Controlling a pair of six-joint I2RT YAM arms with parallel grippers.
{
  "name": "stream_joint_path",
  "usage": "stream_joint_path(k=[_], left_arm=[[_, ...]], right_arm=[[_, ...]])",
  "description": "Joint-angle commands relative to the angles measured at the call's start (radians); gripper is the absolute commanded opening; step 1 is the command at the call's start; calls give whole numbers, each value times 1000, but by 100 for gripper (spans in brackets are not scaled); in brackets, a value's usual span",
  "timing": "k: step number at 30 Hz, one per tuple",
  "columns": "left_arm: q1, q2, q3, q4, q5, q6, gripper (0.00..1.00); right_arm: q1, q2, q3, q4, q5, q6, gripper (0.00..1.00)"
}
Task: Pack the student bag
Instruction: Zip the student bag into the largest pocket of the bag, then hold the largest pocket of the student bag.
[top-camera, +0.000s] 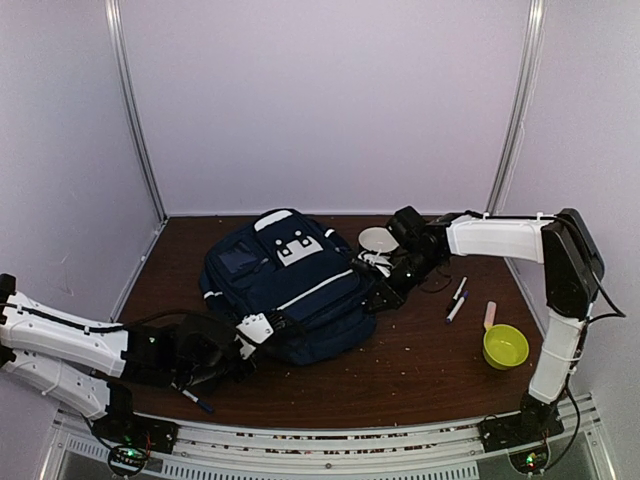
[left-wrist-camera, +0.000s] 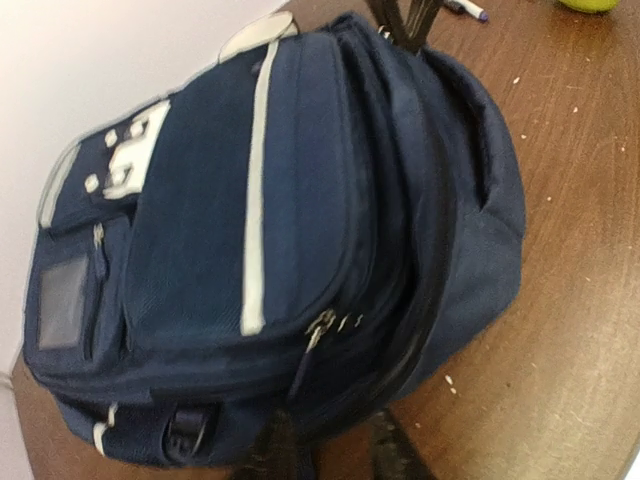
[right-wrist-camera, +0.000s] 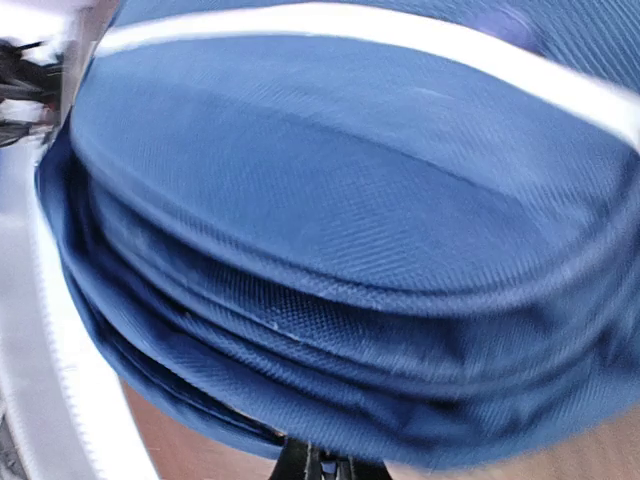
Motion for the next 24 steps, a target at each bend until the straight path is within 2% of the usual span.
stream_joint_path(k=[1, 4, 9, 13, 16, 24], left_arm=[[4, -37, 36, -185, -3, -75, 38], [4, -40, 80, -167, 66, -85, 48], [4, 65, 121, 53, 161, -152, 56], [4, 232, 217, 125, 220, -163, 58], [4, 326, 285, 130, 211, -165, 59], [6, 454, 377, 110, 158, -124, 55]], right_arm=[[-31, -45, -32, 18, 136, 8, 0], [26, -94, -74, 23, 109, 9, 0], [85, -149, -109, 64, 47, 52, 0], [106, -164, -111, 83, 13, 93, 0], [124, -177, -115, 87, -5, 105, 0], [157, -212, -156, 112, -17, 117, 0]])
